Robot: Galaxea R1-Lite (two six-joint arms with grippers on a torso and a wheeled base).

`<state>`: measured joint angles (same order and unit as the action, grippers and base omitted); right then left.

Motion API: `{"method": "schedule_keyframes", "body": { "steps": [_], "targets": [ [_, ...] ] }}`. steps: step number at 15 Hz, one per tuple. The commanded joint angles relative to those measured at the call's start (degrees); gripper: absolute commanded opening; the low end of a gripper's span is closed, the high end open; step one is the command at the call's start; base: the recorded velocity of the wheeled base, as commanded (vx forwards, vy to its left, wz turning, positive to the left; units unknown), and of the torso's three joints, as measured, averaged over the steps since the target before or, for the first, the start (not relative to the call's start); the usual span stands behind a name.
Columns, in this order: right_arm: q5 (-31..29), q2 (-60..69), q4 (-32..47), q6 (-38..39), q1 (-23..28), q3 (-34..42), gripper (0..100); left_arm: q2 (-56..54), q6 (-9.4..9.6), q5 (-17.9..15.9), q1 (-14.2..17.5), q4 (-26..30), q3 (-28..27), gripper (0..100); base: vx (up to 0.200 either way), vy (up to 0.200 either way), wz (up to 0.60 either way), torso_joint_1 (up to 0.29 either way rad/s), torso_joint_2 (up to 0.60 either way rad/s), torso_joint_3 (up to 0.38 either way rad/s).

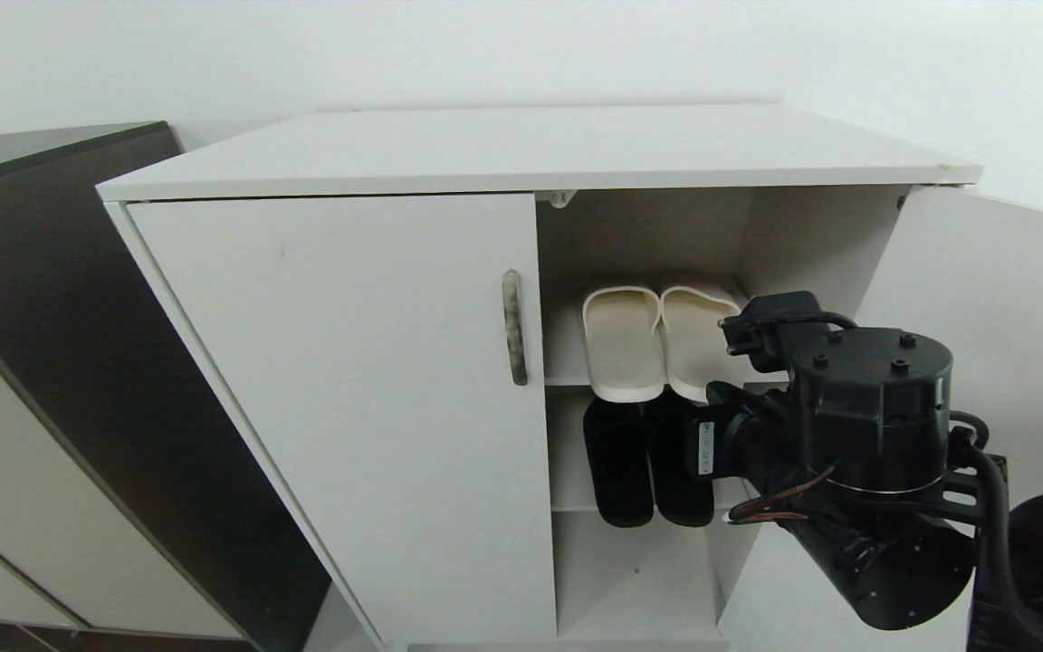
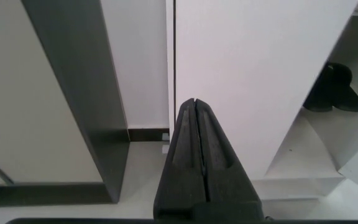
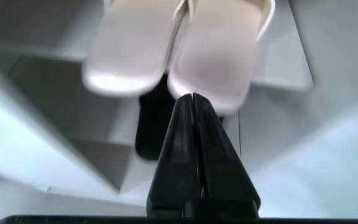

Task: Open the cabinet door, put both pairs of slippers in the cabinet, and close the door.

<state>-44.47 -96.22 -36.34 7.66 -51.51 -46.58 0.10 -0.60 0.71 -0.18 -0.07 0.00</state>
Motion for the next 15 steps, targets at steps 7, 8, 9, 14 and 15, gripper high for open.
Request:
{"method": "schedule_keyframes", "body": {
  "steps": [7,8,9,14,15],
  "targets": [
    [0.0,-0.7,0.0,-0.1,0.0,0.4,0,0.1,-0.02,0.0,0.0,0.0,0.0,0,-0.2,0.0,0.0,0.002,0.0,0.004],
    [0.0,-0.7,0.0,-0.1,0.0,0.6,0,0.1,-0.02,0.0,0.0,0.0,0.0,0,-0.2,0.0,0.0,0.002,0.0,0.007],
    [0.0,-0.7,0.0,-0.1,0.0,0.7,0,0.1,0.07,0.0,0.0,0.0,0.0,0,-0.2,0.0,0.0,-0.007,0.0,0.012],
    [0.0,-0.7,0.0,0.1,0.0,1.1,0,0.1,-0.02,0.0,0.0,0.0,0.0,0,-0.2,0.0,0.0,0.002,0.0,0.0],
    [0.0,-0.6,0.0,0.1,-0.2,1.3,0,0.1,-0.02,0.0,0.0,0.0,0.0,0,-0.2,0.0,0.0,0.002,0.01,0.007]
  ]
}}
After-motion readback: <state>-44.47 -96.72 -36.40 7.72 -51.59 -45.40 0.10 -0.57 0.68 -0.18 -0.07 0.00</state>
